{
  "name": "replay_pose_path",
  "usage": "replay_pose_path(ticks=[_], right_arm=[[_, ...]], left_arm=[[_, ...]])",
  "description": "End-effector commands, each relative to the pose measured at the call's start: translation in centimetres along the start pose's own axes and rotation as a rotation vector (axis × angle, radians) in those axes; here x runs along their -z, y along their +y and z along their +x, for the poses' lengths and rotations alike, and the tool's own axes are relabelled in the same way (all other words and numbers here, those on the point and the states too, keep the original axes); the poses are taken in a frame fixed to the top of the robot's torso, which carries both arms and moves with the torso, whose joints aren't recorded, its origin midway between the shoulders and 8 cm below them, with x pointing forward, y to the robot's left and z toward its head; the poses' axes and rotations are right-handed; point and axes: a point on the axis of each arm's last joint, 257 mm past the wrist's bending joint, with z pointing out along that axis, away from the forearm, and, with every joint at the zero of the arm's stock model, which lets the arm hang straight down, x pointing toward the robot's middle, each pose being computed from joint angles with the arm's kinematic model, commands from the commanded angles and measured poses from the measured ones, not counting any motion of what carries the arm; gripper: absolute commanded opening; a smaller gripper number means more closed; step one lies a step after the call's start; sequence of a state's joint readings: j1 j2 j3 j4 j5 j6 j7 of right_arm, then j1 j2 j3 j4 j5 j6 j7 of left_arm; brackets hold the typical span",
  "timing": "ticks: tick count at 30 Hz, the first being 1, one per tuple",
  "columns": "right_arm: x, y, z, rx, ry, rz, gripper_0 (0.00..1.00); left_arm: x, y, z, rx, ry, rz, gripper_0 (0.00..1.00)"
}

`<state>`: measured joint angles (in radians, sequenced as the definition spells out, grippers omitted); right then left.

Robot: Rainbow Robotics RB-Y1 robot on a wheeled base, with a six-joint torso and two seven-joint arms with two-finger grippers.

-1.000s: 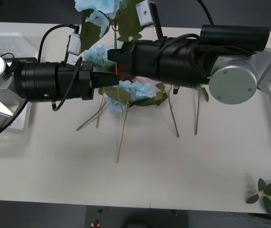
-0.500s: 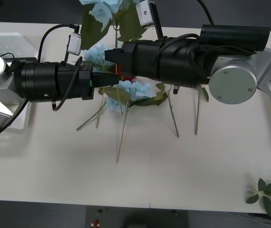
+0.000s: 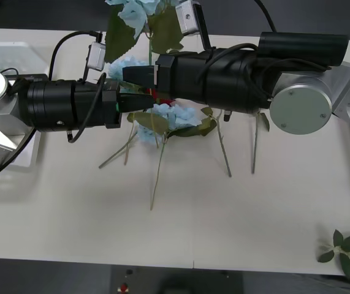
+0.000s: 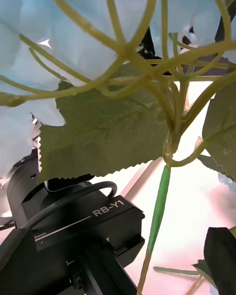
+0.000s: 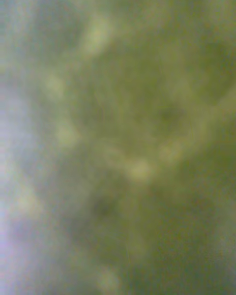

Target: Put the red flowers into the right box and the blue flowers into the left box

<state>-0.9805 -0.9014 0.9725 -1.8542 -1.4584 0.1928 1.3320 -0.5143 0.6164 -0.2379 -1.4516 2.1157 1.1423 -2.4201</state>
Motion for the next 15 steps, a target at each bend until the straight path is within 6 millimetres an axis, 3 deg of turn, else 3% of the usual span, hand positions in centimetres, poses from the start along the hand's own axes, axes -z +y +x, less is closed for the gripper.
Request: replay_pose_path(ticks=[1, 6, 15], right_arm=[[-0.3, 1.4, -2.0, 0.028, -0.04, -0.028, 1.0], [0.3, 0.3, -3.6, 0.024, -0.094, -0.01, 1.0], [5.1, -3.6, -5.4, 0.038, 0.009, 0.119, 1.0]], left_arm=[[-0.5, -1.2, -2.2, -0.077, -0.011, 0.032, 0.0], [1.4, -1.1, -3.3, -0.073, -0.033, 0.02, 0.0], [7.2, 0.1, -4.0, -0.085, -0.042, -0.053, 0.0]])
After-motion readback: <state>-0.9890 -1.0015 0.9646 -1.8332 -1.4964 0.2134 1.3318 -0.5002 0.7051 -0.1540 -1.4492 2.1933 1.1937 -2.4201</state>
